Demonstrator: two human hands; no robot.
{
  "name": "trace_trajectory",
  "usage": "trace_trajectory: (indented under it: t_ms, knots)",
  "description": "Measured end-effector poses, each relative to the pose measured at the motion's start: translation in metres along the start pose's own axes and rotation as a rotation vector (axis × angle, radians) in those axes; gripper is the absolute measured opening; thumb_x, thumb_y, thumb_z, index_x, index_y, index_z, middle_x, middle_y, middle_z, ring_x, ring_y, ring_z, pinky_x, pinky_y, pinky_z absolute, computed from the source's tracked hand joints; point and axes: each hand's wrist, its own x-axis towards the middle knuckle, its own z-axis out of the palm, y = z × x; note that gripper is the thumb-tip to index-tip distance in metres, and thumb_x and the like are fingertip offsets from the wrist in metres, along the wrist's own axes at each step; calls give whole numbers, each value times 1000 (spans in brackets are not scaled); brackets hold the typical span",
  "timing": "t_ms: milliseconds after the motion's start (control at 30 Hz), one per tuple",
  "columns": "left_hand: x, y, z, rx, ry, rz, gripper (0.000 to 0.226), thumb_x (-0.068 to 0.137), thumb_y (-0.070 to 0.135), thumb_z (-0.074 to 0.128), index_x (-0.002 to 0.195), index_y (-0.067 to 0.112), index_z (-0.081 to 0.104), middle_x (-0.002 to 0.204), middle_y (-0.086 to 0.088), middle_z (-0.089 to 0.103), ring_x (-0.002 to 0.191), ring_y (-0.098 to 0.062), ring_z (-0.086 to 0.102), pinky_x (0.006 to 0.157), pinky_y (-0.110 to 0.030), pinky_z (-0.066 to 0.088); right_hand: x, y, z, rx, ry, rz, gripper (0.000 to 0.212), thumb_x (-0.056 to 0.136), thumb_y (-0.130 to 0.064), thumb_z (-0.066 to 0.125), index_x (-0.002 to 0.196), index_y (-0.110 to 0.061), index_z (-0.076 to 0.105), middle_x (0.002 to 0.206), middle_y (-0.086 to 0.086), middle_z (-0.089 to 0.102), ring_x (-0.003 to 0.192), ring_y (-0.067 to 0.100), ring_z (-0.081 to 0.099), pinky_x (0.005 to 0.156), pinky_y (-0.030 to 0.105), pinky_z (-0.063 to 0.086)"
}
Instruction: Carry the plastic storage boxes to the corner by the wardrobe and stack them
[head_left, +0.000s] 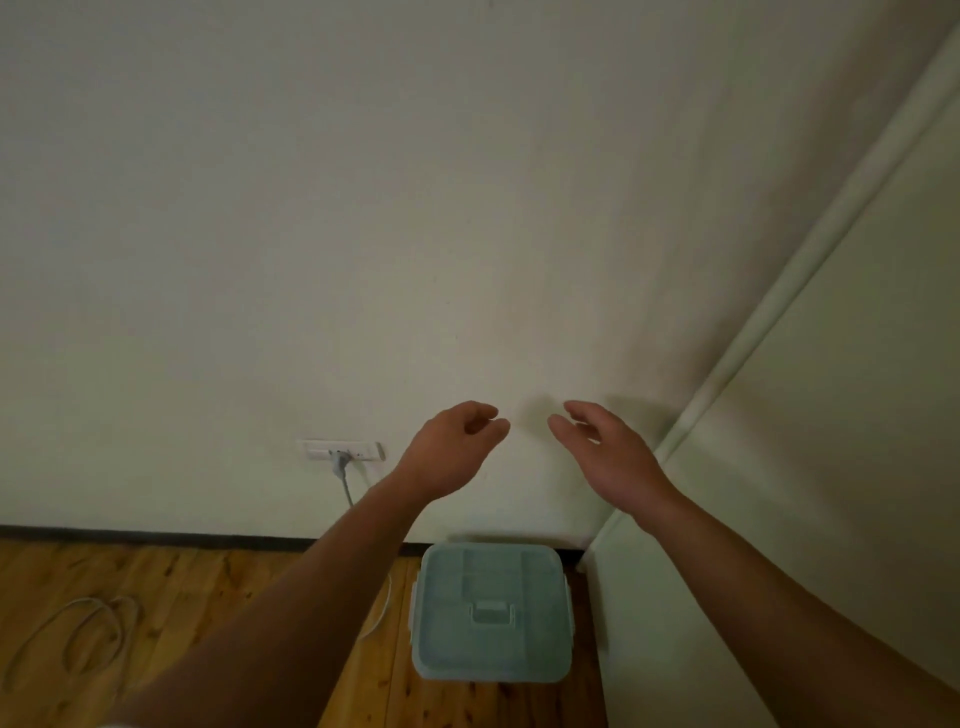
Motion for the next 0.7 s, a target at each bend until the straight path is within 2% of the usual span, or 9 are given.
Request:
trace_trajectory:
  t_ms: [233, 700]
  knots:
    - [-12, 23, -4, 1, -26, 53, 46, 94, 44, 53, 133, 21, 56, 131, 3, 60, 114, -10, 55, 93, -24, 37, -21, -13, -20, 4, 25, -15, 54, 89, -57, 53, 135, -28, 51, 137, -10, 52, 113, 2, 50, 91, 23, 36]
    - [-28, 59, -31, 40, -234, 270, 41, 94, 44, 54, 127, 23, 61, 126, 6, 62, 109, -6, 55, 90, -21, 37, -87, -56, -32, 92, 297, 79, 52, 88, -57, 54, 132, -31, 53, 132, -13, 54, 105, 0, 50, 89, 22, 34]
